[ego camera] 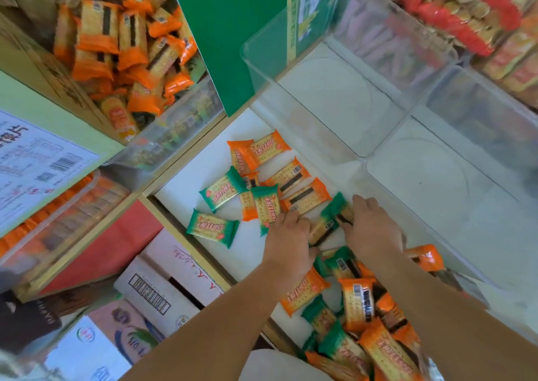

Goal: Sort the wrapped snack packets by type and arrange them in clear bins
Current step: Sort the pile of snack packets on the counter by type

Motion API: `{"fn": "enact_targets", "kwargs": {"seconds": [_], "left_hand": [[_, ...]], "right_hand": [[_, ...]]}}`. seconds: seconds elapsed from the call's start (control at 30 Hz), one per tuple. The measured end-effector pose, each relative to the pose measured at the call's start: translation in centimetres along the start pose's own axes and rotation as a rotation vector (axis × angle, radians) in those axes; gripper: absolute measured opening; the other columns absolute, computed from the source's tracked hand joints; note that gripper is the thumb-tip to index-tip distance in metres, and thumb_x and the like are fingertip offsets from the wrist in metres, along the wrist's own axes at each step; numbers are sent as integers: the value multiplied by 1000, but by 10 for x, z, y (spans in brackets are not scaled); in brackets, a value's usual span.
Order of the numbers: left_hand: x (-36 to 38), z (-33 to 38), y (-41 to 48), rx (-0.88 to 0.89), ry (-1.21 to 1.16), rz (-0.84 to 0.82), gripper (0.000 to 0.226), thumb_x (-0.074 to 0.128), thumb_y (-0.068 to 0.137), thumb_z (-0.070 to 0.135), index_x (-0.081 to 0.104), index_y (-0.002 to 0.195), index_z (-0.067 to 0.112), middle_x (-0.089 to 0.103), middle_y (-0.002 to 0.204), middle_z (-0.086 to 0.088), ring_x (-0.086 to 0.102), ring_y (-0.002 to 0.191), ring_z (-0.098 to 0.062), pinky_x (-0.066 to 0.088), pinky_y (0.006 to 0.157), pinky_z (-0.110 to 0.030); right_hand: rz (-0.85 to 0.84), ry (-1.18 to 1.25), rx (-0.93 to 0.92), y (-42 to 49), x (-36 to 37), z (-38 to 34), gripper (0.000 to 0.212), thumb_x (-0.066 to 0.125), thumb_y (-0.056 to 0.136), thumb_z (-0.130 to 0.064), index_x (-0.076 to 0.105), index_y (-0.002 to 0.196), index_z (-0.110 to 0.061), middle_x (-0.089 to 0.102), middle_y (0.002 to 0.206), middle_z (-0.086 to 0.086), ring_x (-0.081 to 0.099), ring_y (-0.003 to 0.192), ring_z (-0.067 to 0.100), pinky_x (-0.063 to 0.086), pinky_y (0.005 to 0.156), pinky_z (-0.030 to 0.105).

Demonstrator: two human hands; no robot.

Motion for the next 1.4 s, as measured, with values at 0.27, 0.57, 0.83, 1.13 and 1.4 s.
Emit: {"fn": "enact_targets", "kwargs": {"seconds": [0.27, 0.57, 0.83, 1.13, 1.4], "left_hand": [[-58, -41, -33, -330, -586, 235, 30, 69, 91, 55, 58, 105, 31, 65, 80, 10, 62, 63, -7, 47, 51, -23], [-111, -105, -39, -531, -895, 468, 35, 72, 93, 20, 52, 118, 35, 64, 106, 19, 64, 93, -1, 51, 72, -16], [29, -38, -106, -247, -427, -141, 42, 71, 86, 36, 61, 123, 20, 59, 112, 3, 56, 103, -17, 51, 90, -37], [49, -27, -100, -201, -377, -220, 28, 70, 86, 44, 57, 87, 19, 58, 82, 0, 58, 75, -18, 51, 67, -39], [8, -31, -108, -210, -582, -147, 20, 67, 95, 42, 56, 93, 25, 60, 84, 7, 58, 74, -11, 49, 68, -30]], "right_hand": [[-31, 233, -16, 4, -10, -3, 28, 61, 97, -33, 45, 119, -35, 63, 102, -6, 61, 85, 19, 47, 62, 36], [68, 1175, -10, 19, -44, -86, 19, 77, 90, -22, 66, 106, -19, 65, 87, -2, 60, 69, 6, 44, 54, 15], [-84, 901, -64, -42, -27, -31, 14, 69, 96, -28, 69, 110, -29, 68, 110, -12, 64, 102, 6, 51, 93, 29], [93, 376, -157, -142, 6, 33, 51, 85, 80, -28, 67, 128, -26, 66, 121, -12, 57, 119, 13, 47, 100, 30], [109, -131, -271, -118, 24, 14, 38, 92, 60, -28, 75, 94, -25, 60, 100, 1, 52, 107, 29, 48, 103, 47]]}}
Point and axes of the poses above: each hand's wrist, its own y-axis towards the middle knuckle, its own x-axis out of the palm, z = x × y, the point moved 6 cm from there along y, towards the middle knuckle
